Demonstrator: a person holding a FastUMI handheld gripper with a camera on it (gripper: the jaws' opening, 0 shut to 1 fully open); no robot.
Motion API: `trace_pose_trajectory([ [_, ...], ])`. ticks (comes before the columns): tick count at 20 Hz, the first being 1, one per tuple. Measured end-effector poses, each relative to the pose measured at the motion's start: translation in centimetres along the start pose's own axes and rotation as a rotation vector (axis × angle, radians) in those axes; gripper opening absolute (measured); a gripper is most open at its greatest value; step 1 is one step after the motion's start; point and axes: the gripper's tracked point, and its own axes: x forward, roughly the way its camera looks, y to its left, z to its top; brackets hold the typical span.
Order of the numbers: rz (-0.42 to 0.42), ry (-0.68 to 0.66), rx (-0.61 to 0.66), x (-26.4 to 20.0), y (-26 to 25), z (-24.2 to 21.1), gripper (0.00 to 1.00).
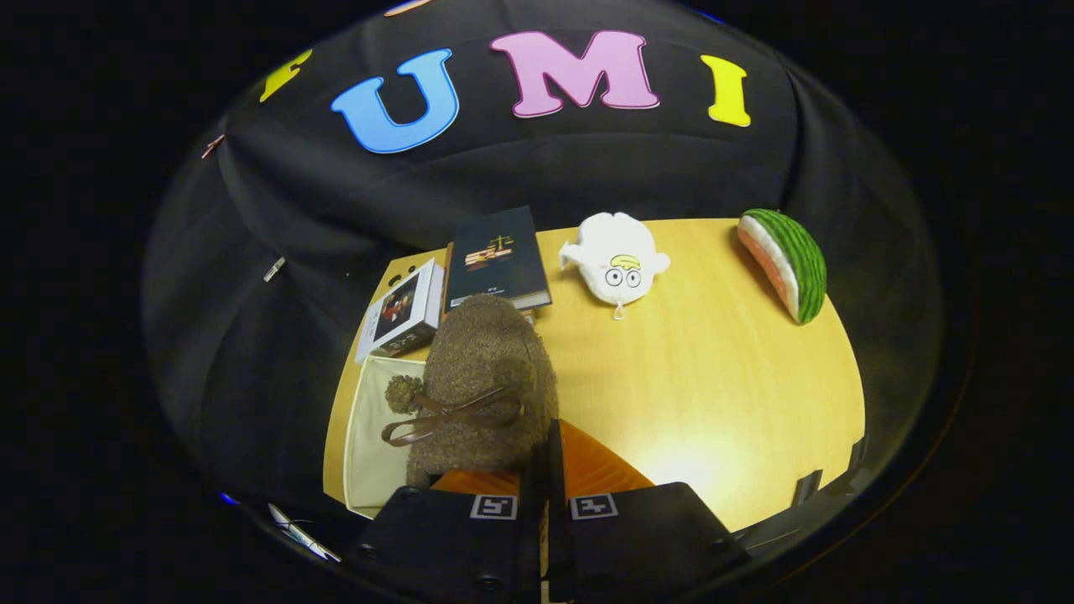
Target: Open the storage box then place both shoes into the box .Put the left shoe in first, then the right shoe, with the right side of both shoes facing outward in a uniform manner.
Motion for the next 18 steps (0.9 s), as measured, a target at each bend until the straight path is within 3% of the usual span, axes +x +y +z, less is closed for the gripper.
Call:
trace_pose_trajectory([
  [4, -0.007, 0.043, -0.035, 3.2, 3.4, -1.8, 0.08],
  [9, -0.094, 0.092, -0.105, 7.0, 3.8, -4.7, 0.08],
  [18, -0.136, 0.104, -0.209, 7.3, 4.2, -6.5, 0.12],
])
